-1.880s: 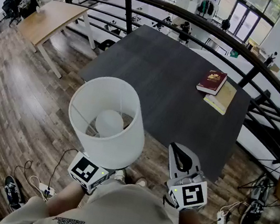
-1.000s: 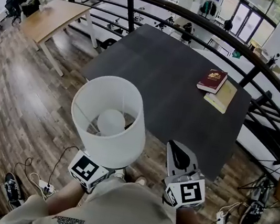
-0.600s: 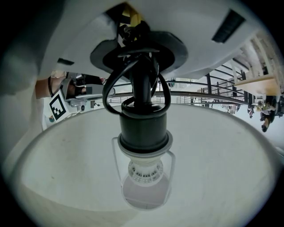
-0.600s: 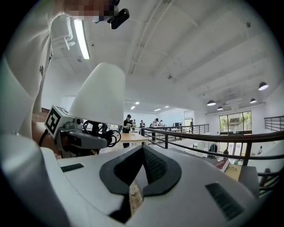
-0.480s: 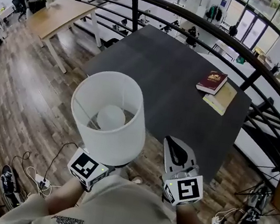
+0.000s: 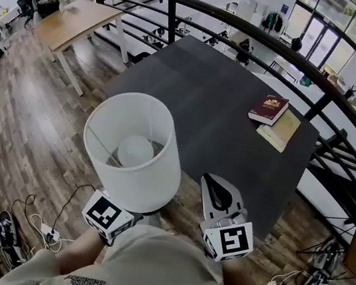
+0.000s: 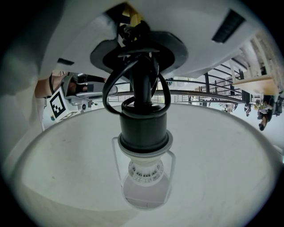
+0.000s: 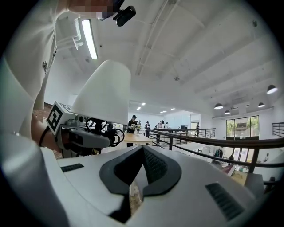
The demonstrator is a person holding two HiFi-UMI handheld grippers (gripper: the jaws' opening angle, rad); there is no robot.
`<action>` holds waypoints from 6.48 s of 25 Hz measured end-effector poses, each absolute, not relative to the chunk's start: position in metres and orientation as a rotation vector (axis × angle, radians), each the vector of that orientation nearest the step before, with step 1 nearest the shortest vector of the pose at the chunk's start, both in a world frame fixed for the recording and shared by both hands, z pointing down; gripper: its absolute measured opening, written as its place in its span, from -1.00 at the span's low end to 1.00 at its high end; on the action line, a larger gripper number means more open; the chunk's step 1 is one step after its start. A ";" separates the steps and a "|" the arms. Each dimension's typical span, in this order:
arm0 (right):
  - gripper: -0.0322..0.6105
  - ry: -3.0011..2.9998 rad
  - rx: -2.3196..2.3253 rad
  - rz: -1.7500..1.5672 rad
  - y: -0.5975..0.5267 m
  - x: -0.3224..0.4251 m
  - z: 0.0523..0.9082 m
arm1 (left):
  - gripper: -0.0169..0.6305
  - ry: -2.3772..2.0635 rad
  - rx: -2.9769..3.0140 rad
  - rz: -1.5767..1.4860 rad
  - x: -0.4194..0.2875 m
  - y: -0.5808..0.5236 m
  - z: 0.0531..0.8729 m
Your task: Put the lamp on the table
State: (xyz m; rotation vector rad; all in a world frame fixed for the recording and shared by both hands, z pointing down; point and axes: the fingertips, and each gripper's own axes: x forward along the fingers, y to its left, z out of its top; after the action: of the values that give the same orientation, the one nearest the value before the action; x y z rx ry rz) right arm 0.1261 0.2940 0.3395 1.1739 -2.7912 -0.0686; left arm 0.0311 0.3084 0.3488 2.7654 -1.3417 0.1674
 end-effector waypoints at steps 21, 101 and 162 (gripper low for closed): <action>-0.90 -2.755 1.219 0.006 0.135 0.048 0.351 | -0.54 -1.293 2.749 0.125 -0.045 0.142 0.363; -0.89 -2.520 1.530 0.138 -0.467 0.035 0.544 | -0.54 -1.178 2.913 0.044 -0.016 -0.489 0.541; -0.90 -2.520 1.558 0.177 -0.336 0.037 0.472 | -0.19 -1.344 2.594 -0.012 -0.083 -0.305 0.504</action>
State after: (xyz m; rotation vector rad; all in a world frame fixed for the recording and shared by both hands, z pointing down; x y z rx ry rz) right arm 0.0369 -0.3358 0.4722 1.5582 -2.5199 0.1771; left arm -0.0830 -0.3048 0.5037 2.5940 -1.3437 -0.0119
